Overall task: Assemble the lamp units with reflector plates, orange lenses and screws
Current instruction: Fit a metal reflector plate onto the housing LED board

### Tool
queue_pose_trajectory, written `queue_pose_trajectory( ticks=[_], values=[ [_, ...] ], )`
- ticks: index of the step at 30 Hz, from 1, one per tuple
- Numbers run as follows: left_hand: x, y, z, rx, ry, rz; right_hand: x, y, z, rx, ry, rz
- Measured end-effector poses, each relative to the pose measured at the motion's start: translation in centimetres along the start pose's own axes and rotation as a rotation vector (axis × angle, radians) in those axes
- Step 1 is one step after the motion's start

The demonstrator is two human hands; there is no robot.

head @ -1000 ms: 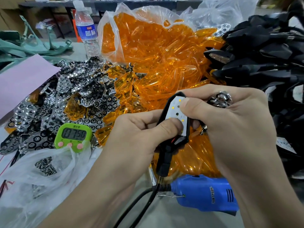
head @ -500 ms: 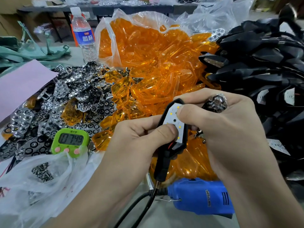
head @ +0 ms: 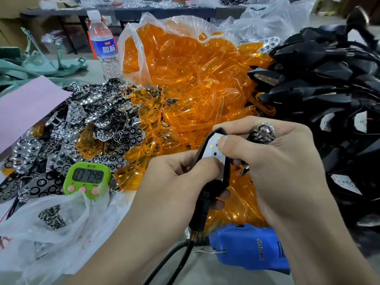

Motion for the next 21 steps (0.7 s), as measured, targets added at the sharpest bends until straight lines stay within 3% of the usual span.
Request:
queue_pose_trajectory(
  ticks=[13,21],
  values=[
    [0.25,-0.19,0.34,0.018,-0.091,0.036,0.72,0.41,0.48,0.014,0.169,-0.108],
    [0.78,-0.04,0.12,0.054,-0.059,0.005,0.92,0.49,0.54,-0.027,0.232,-0.088]
  ],
)
Point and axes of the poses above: each hand's wrist, its own y-axis away from the middle knuckle, its own x-axis out of the palm, z = x × y, the point moved 2 cm from there along -y, towards the middle knuckle, and after that the axes turned 4 degrees about z, right-handed, at the moved point
